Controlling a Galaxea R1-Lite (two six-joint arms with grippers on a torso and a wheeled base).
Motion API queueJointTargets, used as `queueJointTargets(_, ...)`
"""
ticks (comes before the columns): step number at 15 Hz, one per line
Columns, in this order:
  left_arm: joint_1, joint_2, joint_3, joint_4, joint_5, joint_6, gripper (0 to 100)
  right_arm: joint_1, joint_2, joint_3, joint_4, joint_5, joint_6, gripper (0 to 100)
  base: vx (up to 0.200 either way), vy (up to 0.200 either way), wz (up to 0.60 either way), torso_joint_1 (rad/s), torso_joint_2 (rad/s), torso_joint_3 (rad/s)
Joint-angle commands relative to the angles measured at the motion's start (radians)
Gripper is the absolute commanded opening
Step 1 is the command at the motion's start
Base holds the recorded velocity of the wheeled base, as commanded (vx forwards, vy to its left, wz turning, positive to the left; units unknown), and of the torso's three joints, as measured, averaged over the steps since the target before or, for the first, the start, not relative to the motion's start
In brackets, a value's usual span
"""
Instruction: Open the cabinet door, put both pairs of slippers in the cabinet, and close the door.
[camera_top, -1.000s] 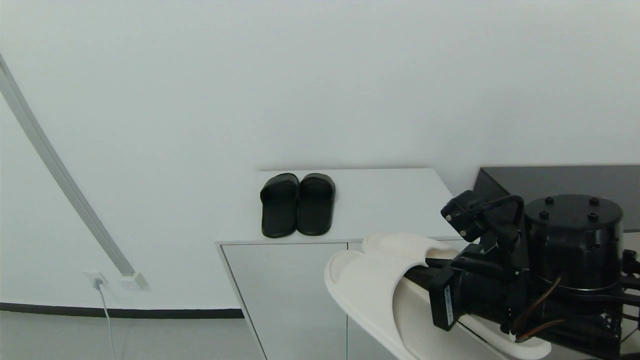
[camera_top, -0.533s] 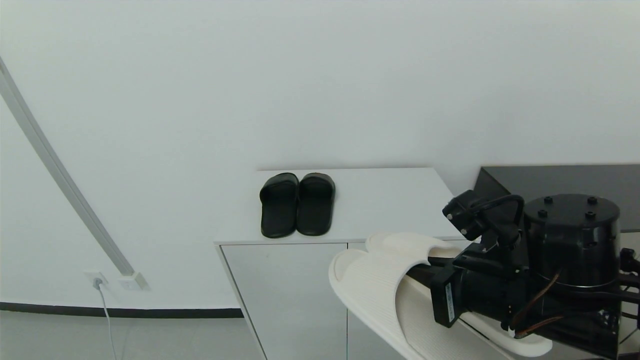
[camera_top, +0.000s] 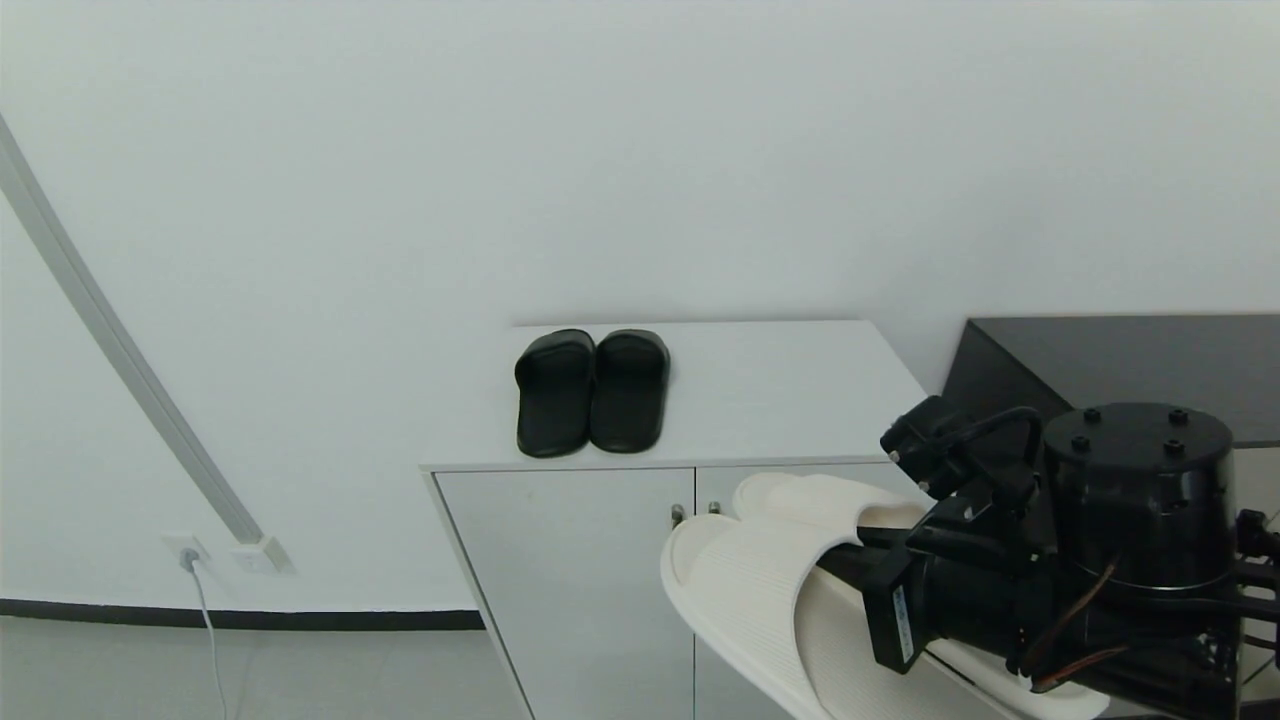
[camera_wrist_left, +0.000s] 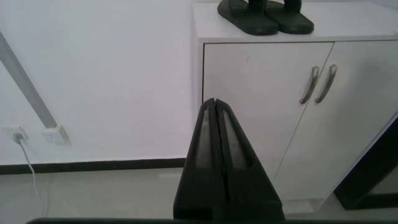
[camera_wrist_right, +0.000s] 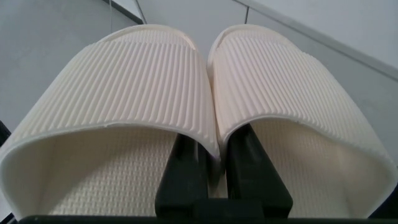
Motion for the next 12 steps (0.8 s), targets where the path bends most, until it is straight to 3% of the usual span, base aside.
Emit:
queueJointTargets(1,0.0,0.001,0.0,0.0,-0.001,-0.002,0,0.001,0.005,0.0,-0.001,0.0,0.0,0,0.0,0.0,0.0,-0.203,0.46,0.261)
queueJointTargets(2,0.0,0.001,0.0,0.0,-0.002,-0.002,0,0.001,0.003,0.003,-0.001,0.0,-0.001,0,0.0,0.0,0.0,-0.222,0.51,0.29)
queueJointTargets(3,0.0,0.001,0.0,0.002,-0.002,-0.002,100,0.002,0.002,0.003,-0.001,0.0,-0.001,0,0.0,0.0,0.0,-0.232,0.55,0.31)
queueJointTargets(12,0.0,0.001,0.0,0.0,-0.001,-0.003,100,0.007,0.008,0.01,-0.001,0.0,-0.006,0,0.0,0.0,0.0,-0.213,0.54,0.322)
